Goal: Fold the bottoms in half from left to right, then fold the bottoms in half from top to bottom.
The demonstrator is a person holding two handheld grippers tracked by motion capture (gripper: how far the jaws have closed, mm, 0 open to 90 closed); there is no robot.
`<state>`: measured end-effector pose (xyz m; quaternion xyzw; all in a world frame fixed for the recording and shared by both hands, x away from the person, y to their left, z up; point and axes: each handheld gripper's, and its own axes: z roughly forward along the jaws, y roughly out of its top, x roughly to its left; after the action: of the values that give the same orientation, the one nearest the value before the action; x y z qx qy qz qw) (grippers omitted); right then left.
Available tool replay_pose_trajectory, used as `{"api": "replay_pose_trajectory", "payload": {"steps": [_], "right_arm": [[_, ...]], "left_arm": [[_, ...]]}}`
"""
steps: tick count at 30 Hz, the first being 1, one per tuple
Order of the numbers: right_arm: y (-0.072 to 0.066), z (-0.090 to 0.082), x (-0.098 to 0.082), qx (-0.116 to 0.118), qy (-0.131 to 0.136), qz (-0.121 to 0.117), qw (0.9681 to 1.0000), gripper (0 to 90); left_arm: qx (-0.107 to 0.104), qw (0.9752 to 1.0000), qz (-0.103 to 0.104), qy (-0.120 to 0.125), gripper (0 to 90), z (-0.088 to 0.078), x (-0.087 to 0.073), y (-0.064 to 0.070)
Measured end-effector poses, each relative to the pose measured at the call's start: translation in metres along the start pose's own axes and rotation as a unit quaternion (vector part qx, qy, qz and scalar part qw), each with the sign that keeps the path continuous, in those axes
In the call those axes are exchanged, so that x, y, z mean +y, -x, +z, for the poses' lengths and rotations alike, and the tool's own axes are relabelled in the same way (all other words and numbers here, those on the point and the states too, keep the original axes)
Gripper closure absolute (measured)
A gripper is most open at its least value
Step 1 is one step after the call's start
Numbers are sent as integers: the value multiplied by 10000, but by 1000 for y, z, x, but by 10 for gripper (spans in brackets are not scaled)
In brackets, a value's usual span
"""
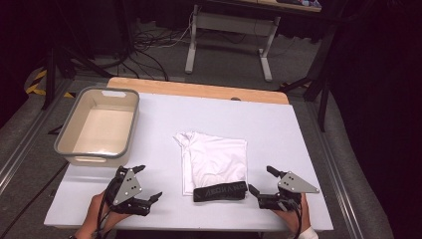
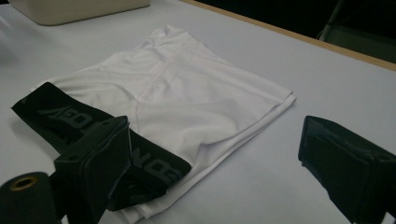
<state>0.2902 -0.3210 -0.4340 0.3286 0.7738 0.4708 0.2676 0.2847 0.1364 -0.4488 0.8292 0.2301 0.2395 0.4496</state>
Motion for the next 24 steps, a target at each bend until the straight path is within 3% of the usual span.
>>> {"api": "replay_pose_trajectory", "payload": {"steps": [5,9,13,21,24], "right_arm": [[-2,5,-2,65,-81,-73,9999,90],[-3,7,-1,94,-67,-100,9999,88],[-4,7,-1,94,-132,-160,9997,90],[-4,11,-4,175,-262,-93,9995,99],[-4,10,-7,157,-324,-94,9993,102]], "left_arm": [[-30,9998,-186,-29,77,-2,-5,-1],[20,9998,-135,-141,81,0,-5,0],[-25,9996,-211,-187,85,3,-6,-1],[-246,9989,-219,-335,93,11,-5,3],[-435,9982,-229,-349,101,16,0,6]]}}
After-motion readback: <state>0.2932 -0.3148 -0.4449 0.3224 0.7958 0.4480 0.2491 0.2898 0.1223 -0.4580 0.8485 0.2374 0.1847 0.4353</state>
